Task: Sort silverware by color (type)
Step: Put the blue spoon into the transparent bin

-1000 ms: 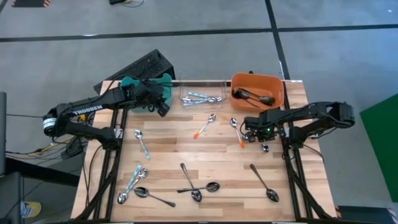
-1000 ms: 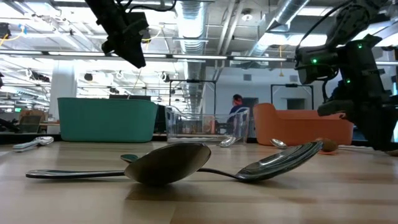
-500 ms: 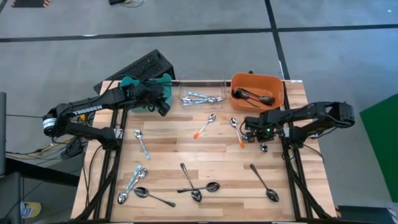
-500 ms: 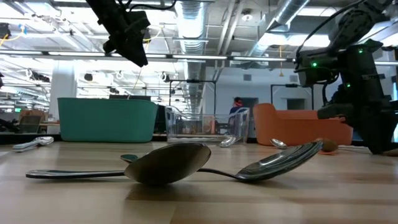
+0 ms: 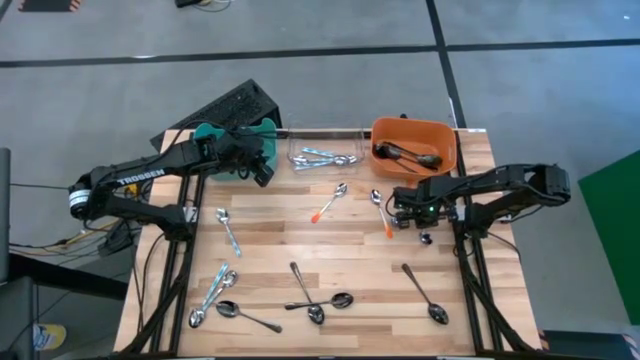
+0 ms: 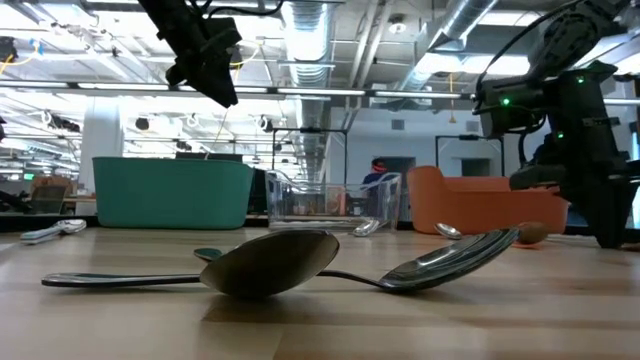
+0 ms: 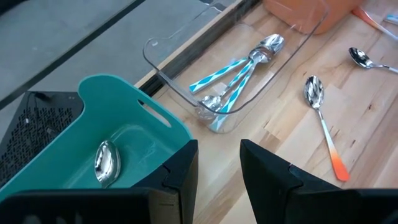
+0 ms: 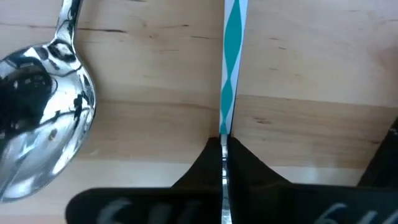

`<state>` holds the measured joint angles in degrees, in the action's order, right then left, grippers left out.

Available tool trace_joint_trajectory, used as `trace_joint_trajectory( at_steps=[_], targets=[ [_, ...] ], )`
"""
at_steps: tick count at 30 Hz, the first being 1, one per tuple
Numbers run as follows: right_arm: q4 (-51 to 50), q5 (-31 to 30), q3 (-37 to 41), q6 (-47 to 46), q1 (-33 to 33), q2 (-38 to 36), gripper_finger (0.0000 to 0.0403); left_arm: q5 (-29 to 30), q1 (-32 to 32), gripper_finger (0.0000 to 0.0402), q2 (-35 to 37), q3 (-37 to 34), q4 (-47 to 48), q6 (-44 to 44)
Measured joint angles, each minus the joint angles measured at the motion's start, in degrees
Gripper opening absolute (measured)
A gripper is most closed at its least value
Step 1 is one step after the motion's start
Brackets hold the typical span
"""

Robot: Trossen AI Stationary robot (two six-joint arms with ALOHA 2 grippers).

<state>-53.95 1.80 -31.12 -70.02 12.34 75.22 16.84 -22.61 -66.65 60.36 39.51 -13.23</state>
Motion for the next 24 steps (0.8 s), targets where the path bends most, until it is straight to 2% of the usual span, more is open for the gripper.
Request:
trace_joint_trajectory(
  at_steps=[10, 16, 20, 24],
  targets=[
    [-3.55, -1.91, -3.24, -3.59, -2.80, -7.66, 0.0009, 0.00, 0.00, 0.0107, 0.00, 0.00, -0.01, 0.13],
    [-3.18, -6.97, -9.54, -3.13, -3.88, -11.84, 0.0009, -0.02, 0.00, 0.0107, 0.00, 0.00, -0.01, 0.11],
    [-1.50, -15.18, -17.27, 2.98, -2.59, -12.92, 0.0009, 0.00, 0.00, 0.0107, 0.00, 0.00, -0.02, 0.10],
    [4.29, -20.99, -24.90, 14.77, 2.17, -11.52, 0.0009, 0.01, 0.00, 0.0107, 0.00, 0.00, -0.85, 0.07]
  ],
)
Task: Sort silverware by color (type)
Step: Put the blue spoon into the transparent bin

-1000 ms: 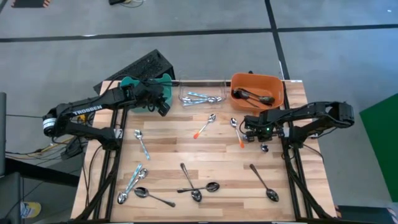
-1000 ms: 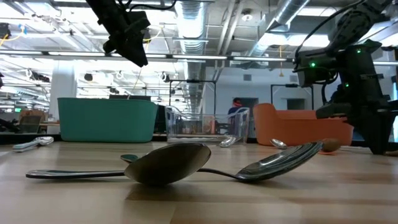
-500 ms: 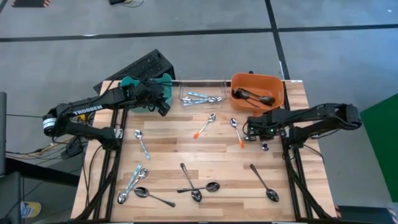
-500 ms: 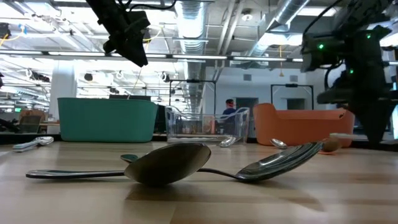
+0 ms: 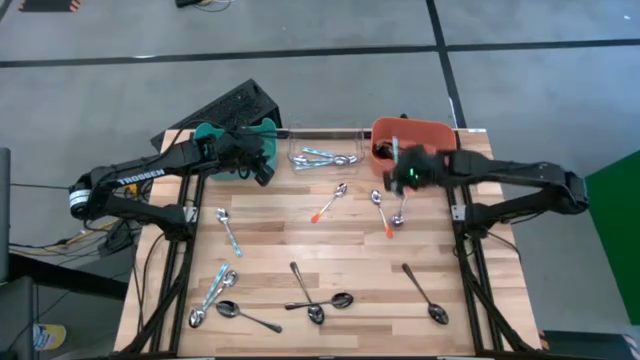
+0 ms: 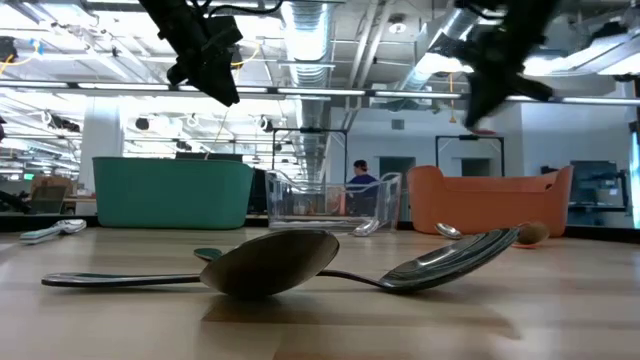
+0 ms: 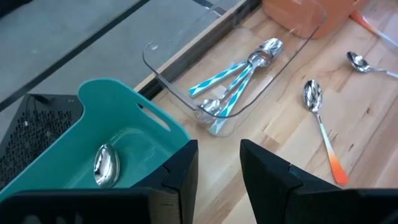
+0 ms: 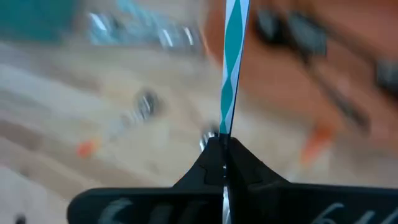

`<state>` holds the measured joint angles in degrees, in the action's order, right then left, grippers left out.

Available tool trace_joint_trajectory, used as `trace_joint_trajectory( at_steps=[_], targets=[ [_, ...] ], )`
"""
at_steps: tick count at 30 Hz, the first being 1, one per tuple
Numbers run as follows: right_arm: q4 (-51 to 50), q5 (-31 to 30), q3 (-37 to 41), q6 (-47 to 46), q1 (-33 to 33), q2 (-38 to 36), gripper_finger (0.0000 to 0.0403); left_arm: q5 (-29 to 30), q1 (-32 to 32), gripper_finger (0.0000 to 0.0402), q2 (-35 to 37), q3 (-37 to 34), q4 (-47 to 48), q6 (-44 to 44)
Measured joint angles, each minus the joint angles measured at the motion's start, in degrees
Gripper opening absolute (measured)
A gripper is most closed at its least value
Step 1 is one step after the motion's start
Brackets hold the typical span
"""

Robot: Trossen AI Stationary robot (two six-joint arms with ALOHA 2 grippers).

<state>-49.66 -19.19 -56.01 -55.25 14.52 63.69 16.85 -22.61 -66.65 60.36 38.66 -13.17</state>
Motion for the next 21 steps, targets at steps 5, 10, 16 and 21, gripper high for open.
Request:
trace_joint_trajectory(
  at_steps=[5, 10, 16, 21],
  targets=[
    [9.29, -0.70, -6.05, 16.56, 7.43, 4.88, 0.0010, 0.01, 0.00, 0.0107, 0.00, 0.00, -1.34, -0.47],
    [24.12, 3.26, -8.06, 31.19, 13.50, 12.04, 0.0010, 0.01, 0.00, 0.0107, 0.00, 0.00, -2.32, -2.42],
    [33.81, 11.45, -11.09, 41.13, 17.40, 21.42, 0.0010, 0.01, 0.00, 0.0107, 0.00, 0.00, -2.17, -6.03],
    [36.02, 15.02, -14.39, 52.27, 18.37, 28.63, 0.0011, 0.37, 0.00, 0.0107, 0.00, 0.00, -2.16, -7.35]
  ],
)
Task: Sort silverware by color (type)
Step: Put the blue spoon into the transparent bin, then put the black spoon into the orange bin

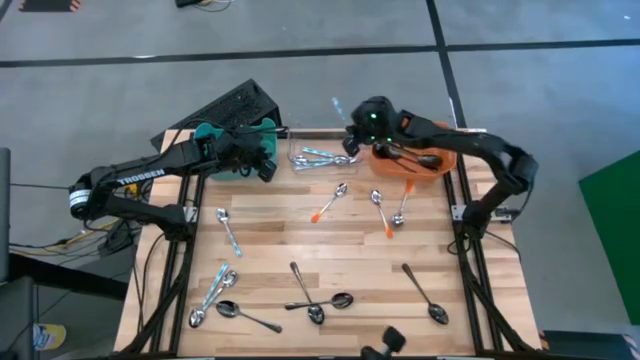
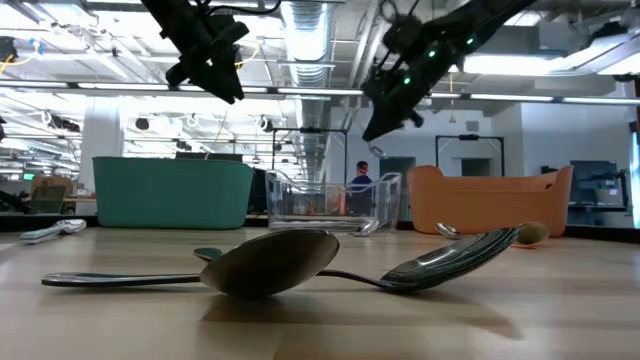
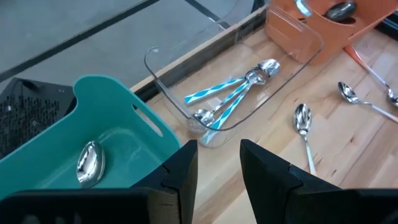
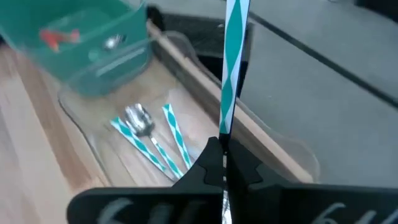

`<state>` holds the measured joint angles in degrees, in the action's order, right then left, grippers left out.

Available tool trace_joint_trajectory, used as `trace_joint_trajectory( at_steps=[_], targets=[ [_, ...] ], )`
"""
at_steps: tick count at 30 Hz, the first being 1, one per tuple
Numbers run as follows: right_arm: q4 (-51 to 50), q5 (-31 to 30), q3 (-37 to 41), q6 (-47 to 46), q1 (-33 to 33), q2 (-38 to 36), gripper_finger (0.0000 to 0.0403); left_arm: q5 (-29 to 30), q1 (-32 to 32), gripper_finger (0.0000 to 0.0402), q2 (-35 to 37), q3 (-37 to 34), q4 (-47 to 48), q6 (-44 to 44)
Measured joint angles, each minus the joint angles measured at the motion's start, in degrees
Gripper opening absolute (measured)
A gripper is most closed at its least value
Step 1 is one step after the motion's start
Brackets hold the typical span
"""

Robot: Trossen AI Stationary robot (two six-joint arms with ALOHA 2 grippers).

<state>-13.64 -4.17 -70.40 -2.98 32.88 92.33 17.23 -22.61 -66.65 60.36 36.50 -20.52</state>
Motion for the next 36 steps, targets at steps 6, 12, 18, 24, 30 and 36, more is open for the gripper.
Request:
trace_joint_trajectory(
  at_steps=[6, 12, 18, 24, 30, 36],
  targets=[
    [-0.64, 4.61, -4.46, 10.96, 0.91, 7.18, 0.0011, 0.03, 0.00, 0.0107, 0.00, 0.00, 0.03, -0.21],
    [-9.86, 5.80, -11.23, 16.10, 1.40, 14.38, 0.0011, 0.60, 0.00, 0.0107, 0.00, 0.00, 0.07, -0.30],
    [-14.88, 5.82, -16.90, 16.63, 0.35, 20.61, 0.0014, 1.81, 0.00, 0.0107, 0.00, 0.00, 0.38, -0.58],
    [-21.03, 5.71, -21.45, 20.24, -0.82, 24.57, 0.0047, 3.05, 0.00, 0.0107, 0.00, 0.00, 0.58, -1.15],
    [-22.41, 5.67, -22.24, 22.80, -1.90, 25.28, 0.0060, 2.98, 0.00, 0.0107, 0.00, 0.00, 1.75, -2.75],
    [-22.46, 2.60, -22.24, 22.56, -2.55, 24.81, 0.0062, 2.97, 0.00, 0.0107, 0.00, 0.00, 3.92, -2.82]
  ],
)
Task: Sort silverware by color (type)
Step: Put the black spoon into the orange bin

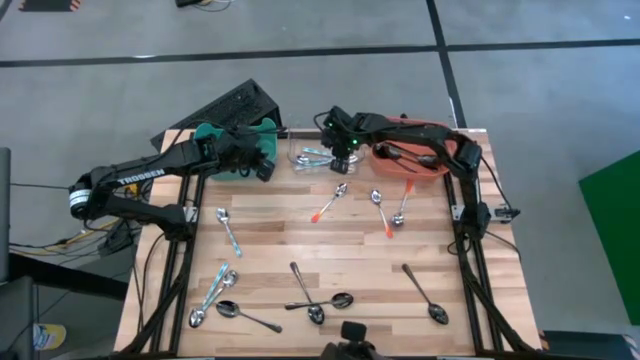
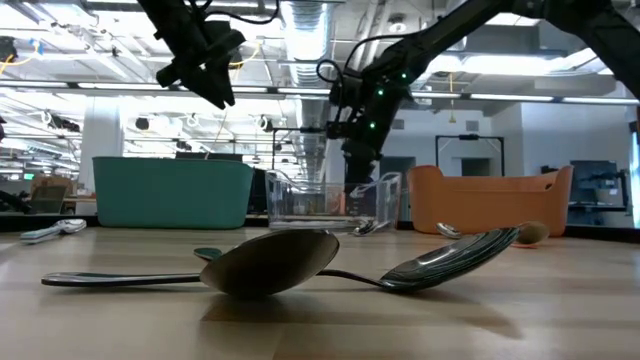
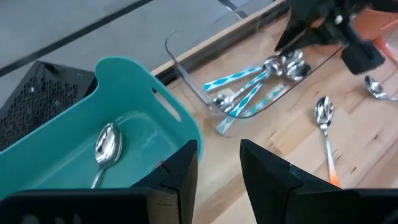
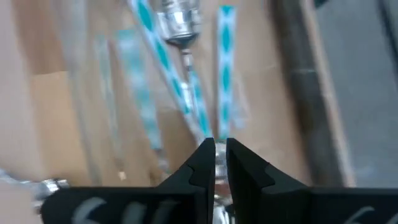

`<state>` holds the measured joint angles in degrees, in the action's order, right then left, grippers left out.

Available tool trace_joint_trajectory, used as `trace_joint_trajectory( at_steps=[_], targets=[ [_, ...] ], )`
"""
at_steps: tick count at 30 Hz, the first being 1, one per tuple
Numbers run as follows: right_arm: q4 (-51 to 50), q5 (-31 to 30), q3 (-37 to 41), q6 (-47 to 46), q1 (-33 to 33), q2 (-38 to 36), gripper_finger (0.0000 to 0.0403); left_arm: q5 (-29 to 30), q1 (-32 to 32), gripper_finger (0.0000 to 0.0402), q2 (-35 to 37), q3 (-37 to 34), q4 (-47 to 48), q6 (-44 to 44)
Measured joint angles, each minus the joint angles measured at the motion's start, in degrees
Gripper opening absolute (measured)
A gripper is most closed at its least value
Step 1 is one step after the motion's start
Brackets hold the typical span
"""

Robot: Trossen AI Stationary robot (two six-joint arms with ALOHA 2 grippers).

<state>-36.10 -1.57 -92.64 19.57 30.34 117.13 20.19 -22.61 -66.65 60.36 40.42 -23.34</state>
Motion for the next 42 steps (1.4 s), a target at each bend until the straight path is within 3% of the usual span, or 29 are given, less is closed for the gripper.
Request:
trace_joint_trajectory(
  at_steps=[10, 18, 24, 30, 37, 42],
  targets=[
    [-0.99, -14.83, 0.06, 0.00, -2.78, -5.68, 0.0062, -3.24, 0.00, 0.0107, 0.00, 0.00, 5.00, -5.41],
    [-1.48, -16.72, 0.02, -0.03, -2.80, -13.64, 0.0063, -12.17, 2.82, 0.0107, 0.00, 0.00, 14.82, -10.99],
    [-1.39, -16.82, 0.02, -2.35, -1.25, -17.75, 0.0063, -20.38, 11.37, 0.0107, 0.00, 0.00, 21.09, -5.67],
    [-3.59, -16.82, 0.00, -12.97, 0.25, -19.09, 0.0063, -22.73, 21.04, 0.0107, 0.00, 0.00, 23.62, -4.94],
    [-10.52, -16.89, 0.02, -19.02, -0.96, -19.49, 0.0063, -26.47, 31.61, 0.0113, -0.69, -0.48, 19.19, -10.44],
    [-13.80, -17.29, 0.02, -23.22, -3.66, -19.47, 0.0063, -26.90, 37.44, 0.0143, -2.11, -2.24, 12.27, -16.04]
  ],
)
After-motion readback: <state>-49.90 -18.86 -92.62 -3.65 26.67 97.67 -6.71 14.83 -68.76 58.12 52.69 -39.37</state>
